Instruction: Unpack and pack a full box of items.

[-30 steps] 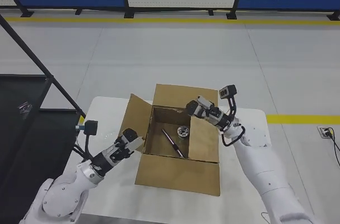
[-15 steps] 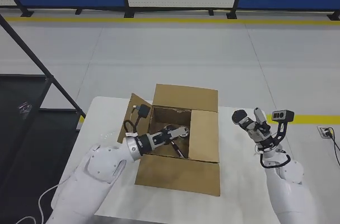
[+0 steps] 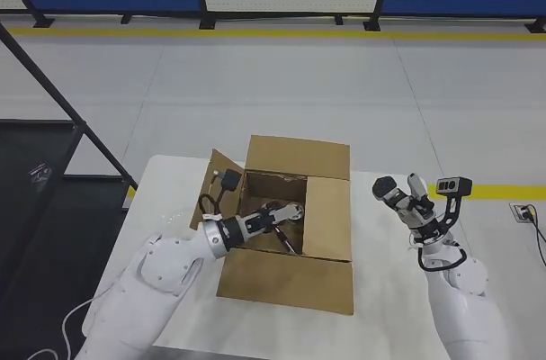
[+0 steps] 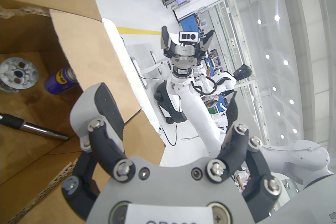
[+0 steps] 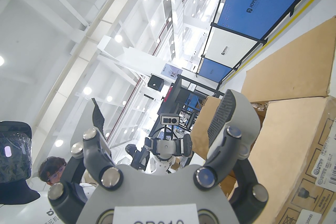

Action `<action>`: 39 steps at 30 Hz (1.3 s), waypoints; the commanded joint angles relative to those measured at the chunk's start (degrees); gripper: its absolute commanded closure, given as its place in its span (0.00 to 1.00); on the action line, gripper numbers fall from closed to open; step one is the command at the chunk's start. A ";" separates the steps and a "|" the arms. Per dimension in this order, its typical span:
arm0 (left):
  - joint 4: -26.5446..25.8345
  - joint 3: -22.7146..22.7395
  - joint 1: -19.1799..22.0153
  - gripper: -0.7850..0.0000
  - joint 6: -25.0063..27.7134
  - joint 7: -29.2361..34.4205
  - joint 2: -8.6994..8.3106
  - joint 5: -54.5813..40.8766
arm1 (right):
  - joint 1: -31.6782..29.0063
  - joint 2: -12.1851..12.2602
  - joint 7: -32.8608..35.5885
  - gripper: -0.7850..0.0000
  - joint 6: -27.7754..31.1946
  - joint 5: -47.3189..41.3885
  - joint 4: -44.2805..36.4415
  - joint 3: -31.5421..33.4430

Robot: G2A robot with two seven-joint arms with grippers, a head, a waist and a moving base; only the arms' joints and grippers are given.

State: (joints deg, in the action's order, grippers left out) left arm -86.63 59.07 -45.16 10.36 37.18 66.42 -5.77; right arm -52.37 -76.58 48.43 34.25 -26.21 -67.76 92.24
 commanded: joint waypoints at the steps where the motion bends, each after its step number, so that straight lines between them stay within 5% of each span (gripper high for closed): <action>1: 1.43 -2.25 1.48 0.00 -3.24 0.95 0.48 2.06 | -0.82 0.17 -0.29 0.00 -0.60 1.44 -1.43 -0.34; 9: 11.13 -8.61 7.55 0.00 -6.09 3.74 2.93 1.36 | -4.17 1.17 -1.05 0.00 0.39 1.92 -1.94 2.04; 28: 31.52 -17.44 17.16 0.00 5.10 3.02 10.47 -7.89 | -9.98 3.28 2.59 0.00 3.49 -8.63 -3.95 8.53; 39: 35.18 -18.29 20.54 0.00 8.89 3.60 12.84 -7.31 | -11.74 4.11 3.61 0.00 4.42 -10.92 -4.56 9.84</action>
State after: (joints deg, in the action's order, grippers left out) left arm -51.28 40.62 -24.73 18.94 40.88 79.19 -13.37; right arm -64.07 -72.53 51.99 38.59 -36.97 -72.43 102.10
